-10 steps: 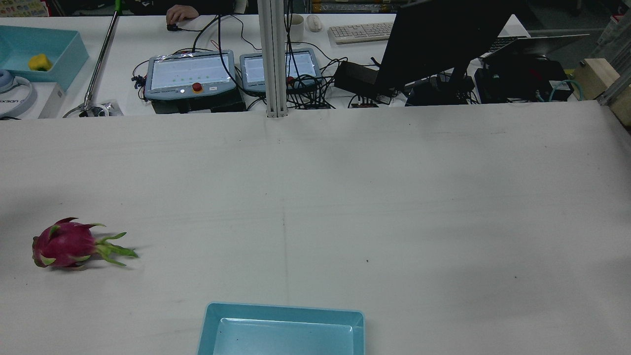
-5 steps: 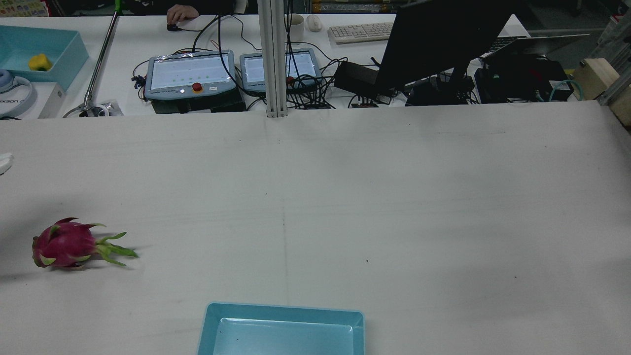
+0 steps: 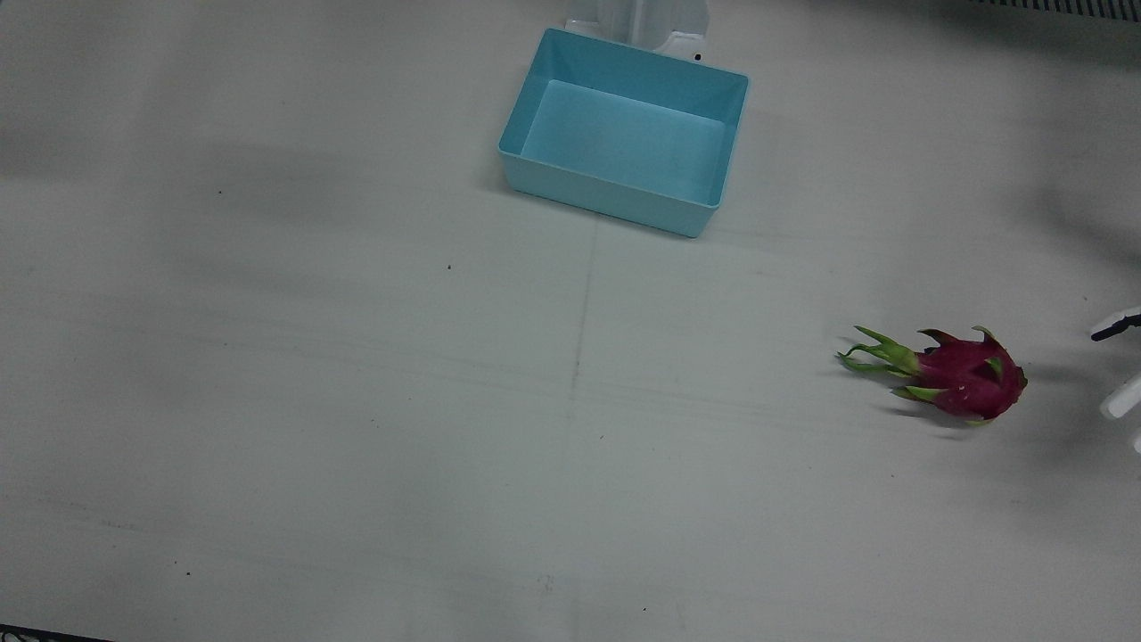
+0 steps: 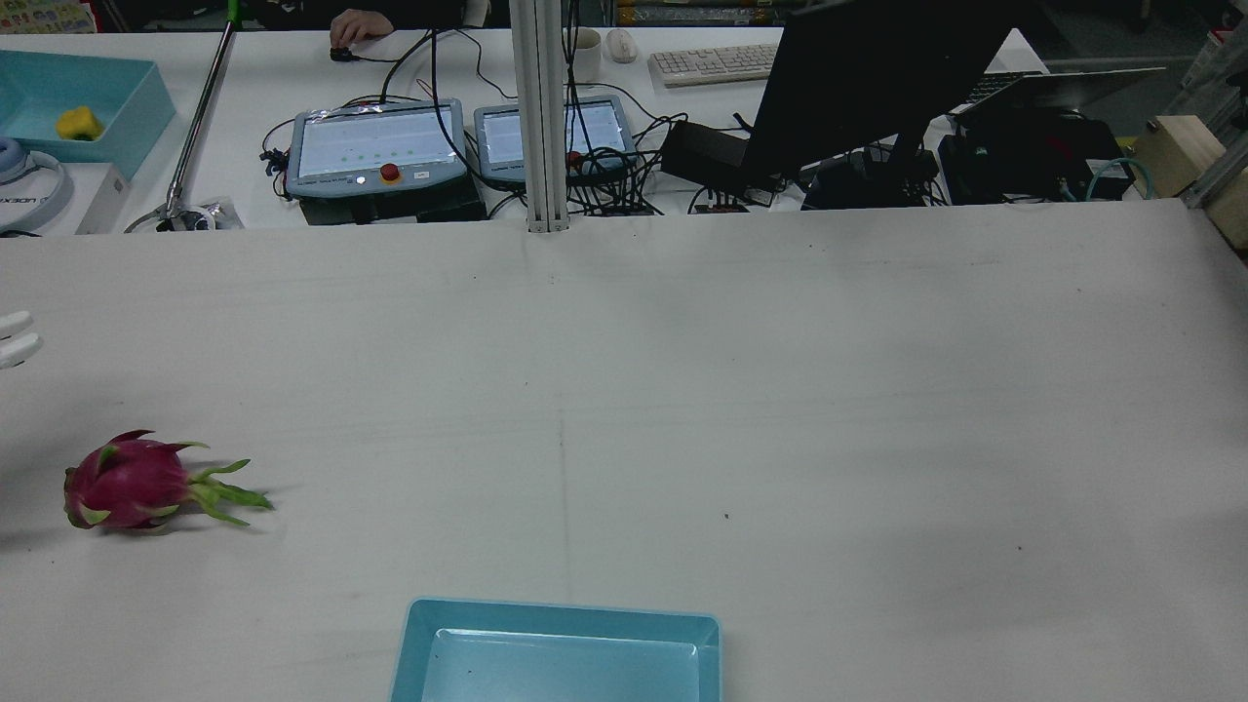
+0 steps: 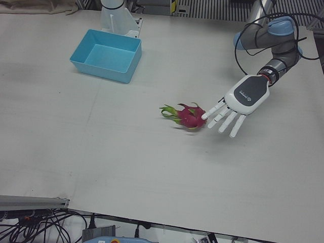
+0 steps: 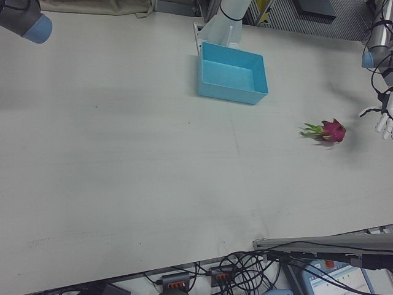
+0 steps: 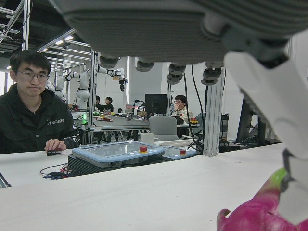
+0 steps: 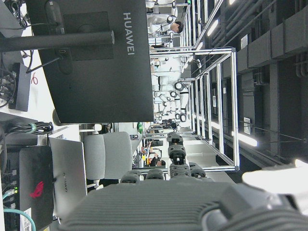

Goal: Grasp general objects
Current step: 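Move the left hand down over the pink dragon fruit, then close the left hand fingers around the dragon fruit, then lift the dragon fruit off the table with the left hand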

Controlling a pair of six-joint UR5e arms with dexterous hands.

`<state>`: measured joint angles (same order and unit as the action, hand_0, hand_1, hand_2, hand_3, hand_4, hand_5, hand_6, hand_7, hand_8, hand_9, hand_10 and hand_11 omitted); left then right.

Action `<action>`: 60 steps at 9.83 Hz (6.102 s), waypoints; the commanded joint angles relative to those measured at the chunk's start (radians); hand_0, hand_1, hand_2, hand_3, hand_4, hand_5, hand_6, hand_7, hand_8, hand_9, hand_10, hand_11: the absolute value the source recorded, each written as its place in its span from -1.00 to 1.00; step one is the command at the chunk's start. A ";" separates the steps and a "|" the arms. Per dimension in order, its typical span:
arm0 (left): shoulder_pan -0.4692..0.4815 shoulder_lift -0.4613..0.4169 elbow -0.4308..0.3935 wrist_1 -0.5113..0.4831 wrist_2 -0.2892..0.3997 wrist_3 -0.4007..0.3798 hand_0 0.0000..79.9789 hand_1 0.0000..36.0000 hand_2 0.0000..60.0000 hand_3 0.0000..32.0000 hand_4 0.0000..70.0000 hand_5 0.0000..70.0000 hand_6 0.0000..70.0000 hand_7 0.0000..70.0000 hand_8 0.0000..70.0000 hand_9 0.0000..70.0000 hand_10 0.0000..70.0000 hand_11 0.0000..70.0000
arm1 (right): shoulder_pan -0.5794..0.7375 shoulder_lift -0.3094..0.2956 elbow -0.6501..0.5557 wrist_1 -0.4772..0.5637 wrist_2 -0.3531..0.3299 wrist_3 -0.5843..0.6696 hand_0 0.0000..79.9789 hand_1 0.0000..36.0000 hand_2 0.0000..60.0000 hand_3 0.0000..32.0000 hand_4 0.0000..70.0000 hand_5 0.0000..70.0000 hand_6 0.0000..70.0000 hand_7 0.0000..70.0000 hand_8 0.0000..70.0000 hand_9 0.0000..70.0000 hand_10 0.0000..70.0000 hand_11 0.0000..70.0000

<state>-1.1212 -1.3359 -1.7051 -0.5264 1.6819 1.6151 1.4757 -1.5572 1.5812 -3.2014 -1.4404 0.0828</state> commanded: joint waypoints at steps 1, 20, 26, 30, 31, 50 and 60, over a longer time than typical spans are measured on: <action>0.006 -0.005 0.002 0.035 -0.001 0.054 0.41 0.79 -0.06 0.27 -1.00 -1.00 -1.00 -0.66 -1.00 -0.97 -1.00 -1.00 | 0.000 -0.001 -0.001 0.000 0.000 0.000 -1.00 -1.00 -1.00 -1.00 -1.00 -1.00 -1.00 -1.00 -1.00 -1.00 -1.00 -1.00; 0.179 -0.180 0.026 0.371 -0.027 0.126 0.16 -0.38 -1.00 1.00 -1.00 -1.00 -1.00 -0.85 -1.00 -1.00 -1.00 -1.00 | 0.000 -0.001 0.000 0.000 0.000 0.000 -1.00 -1.00 -1.00 -1.00 -1.00 -1.00 -1.00 -1.00 -1.00 -1.00 -1.00 -1.00; 0.179 -0.180 0.028 0.367 -0.017 0.140 0.20 -0.11 -0.99 -0.07 -1.00 -0.95 -1.00 -0.89 -1.00 -1.00 -1.00 -1.00 | 0.000 -0.001 0.000 0.000 0.000 0.000 -1.00 -1.00 -1.00 -1.00 -1.00 -1.00 -1.00 -1.00 -1.00 -1.00 -1.00 -1.00; 0.185 -0.181 0.039 0.352 -0.031 0.143 0.44 0.61 -0.57 -0.96 -1.00 -0.48 -1.00 -0.89 -1.00 -1.00 -1.00 -1.00 | 0.000 0.000 0.000 0.000 0.000 0.000 -1.00 -1.00 -1.00 -1.00 -1.00 -1.00 -1.00 -1.00 -1.00 -1.00 -1.00 -1.00; 0.198 -0.181 0.041 0.352 -0.042 0.143 0.44 0.57 -0.64 -1.00 -1.00 -0.38 -1.00 -0.91 -1.00 -1.00 -1.00 -1.00 | 0.000 0.000 0.000 0.000 0.000 0.000 -1.00 -1.00 -1.00 -1.00 -1.00 -1.00 -1.00 -1.00 -1.00 -1.00 -1.00 -1.00; 0.185 -0.278 -0.278 0.798 0.045 -0.122 0.21 0.06 0.29 -1.00 0.16 0.31 -0.67 -0.09 -0.90 -0.71 -0.29 0.05 | 0.000 -0.001 0.000 0.000 0.000 0.000 -1.00 -1.00 -1.00 -1.00 -1.00 -1.00 -1.00 -1.00 -1.00 -1.00 -1.00 -1.00; 0.101 -0.295 -0.284 0.916 0.392 -0.635 0.45 0.78 1.00 -1.00 1.00 0.75 -0.41 0.12 -0.83 -0.65 -0.47 -0.18 | 0.000 0.000 0.000 0.000 0.000 0.000 -1.00 -1.00 -1.00 -1.00 -1.00 -1.00 -1.00 -1.00 -1.00 -1.00 -1.00 -1.00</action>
<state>-1.0177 -1.6354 -1.9862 0.3371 2.0304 1.0428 1.4757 -1.5582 1.5815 -3.2014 -1.4404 0.0828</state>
